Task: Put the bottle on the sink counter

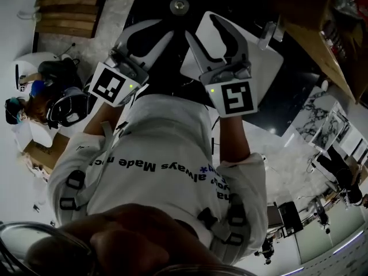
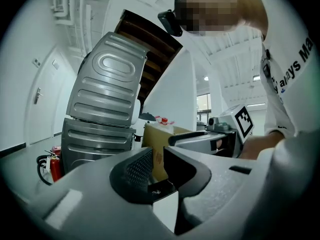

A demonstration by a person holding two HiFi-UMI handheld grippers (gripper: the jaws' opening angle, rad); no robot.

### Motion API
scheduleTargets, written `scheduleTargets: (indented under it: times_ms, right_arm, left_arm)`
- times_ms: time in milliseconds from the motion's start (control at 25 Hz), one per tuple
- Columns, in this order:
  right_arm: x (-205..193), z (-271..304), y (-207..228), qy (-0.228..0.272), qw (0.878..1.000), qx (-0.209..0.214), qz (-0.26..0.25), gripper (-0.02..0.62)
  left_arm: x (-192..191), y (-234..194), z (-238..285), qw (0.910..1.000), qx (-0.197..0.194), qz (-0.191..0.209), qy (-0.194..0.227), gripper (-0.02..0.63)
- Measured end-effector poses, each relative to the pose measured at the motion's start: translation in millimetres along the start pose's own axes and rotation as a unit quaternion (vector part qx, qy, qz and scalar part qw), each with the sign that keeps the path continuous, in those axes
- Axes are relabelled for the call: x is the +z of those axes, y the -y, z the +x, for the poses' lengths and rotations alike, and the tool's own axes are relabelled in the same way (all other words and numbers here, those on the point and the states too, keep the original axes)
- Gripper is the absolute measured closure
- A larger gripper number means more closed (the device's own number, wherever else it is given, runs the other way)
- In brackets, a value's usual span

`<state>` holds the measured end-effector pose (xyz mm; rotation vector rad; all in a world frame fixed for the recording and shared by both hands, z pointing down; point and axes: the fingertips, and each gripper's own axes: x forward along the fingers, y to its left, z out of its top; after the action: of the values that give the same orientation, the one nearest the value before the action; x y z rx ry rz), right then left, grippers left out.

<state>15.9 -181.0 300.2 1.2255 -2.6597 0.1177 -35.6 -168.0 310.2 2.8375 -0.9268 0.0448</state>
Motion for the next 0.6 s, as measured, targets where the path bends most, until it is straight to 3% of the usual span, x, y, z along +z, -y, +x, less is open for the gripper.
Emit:
scheduleTargets:
  times_ms: [400, 600]
  right_arm:
    - [33.9, -64.9, -14.7, 0.055, 0.997, -0.030, 0.036, 0.537]
    - [47.2, -91.7, -19.3, 0.070, 0.996, -0.033, 0.035, 0.555]
  left_arm:
    - [17.7, 45.9, -2.6, 0.9993, -0.030, 0.007, 0.022, 0.603]
    - [33.2, 75.1, 1.1, 0.9984, -0.051, 0.005, 0.023, 0.603]
